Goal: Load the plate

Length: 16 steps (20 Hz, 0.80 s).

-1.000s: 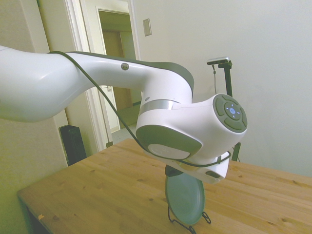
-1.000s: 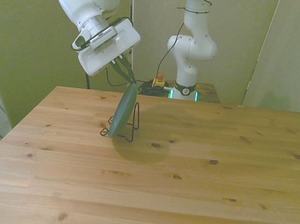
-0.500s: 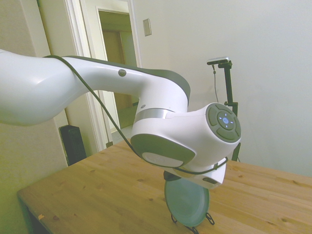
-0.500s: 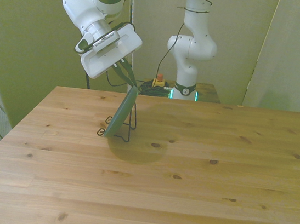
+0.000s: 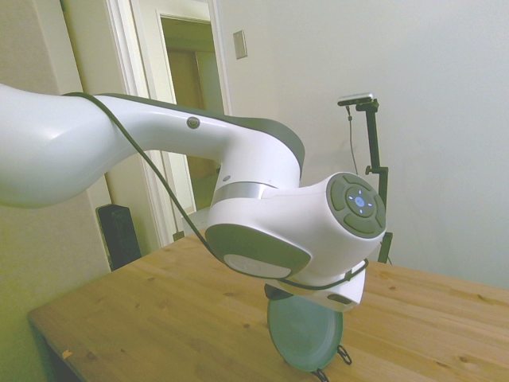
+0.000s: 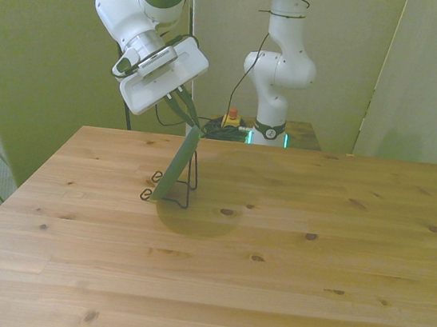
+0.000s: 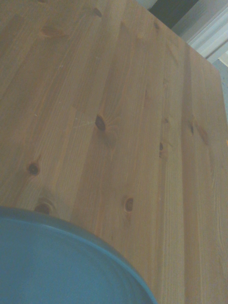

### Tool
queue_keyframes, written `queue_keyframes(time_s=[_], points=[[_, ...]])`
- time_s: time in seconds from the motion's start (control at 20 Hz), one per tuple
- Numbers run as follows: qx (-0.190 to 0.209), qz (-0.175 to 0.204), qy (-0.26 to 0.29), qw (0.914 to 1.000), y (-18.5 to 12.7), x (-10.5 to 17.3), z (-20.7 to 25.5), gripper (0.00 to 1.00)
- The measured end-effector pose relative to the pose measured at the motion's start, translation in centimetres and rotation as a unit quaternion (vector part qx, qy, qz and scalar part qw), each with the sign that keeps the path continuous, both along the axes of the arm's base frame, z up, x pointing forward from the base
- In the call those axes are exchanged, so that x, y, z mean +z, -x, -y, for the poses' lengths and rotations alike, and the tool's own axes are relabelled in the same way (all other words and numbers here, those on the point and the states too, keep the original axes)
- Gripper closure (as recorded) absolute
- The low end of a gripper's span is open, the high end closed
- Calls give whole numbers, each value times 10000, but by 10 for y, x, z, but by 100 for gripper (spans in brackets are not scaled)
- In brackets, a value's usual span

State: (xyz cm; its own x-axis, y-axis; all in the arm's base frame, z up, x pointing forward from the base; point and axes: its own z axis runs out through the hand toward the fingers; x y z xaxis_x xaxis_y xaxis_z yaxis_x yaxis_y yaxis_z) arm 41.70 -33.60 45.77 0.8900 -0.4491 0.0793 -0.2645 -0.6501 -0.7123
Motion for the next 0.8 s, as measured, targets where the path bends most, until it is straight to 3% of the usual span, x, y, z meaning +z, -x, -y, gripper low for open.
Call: queue_keyframes(time_s=[0.35, 0.55, 0.8], points=[[-95, 172, 112, 9997, 8, 14, 0, 0], [-212, 554, 296, 9978, 22, 52, 1, 0], [-606, 1187, 700, 9886, 40, 113, -17, 0]])
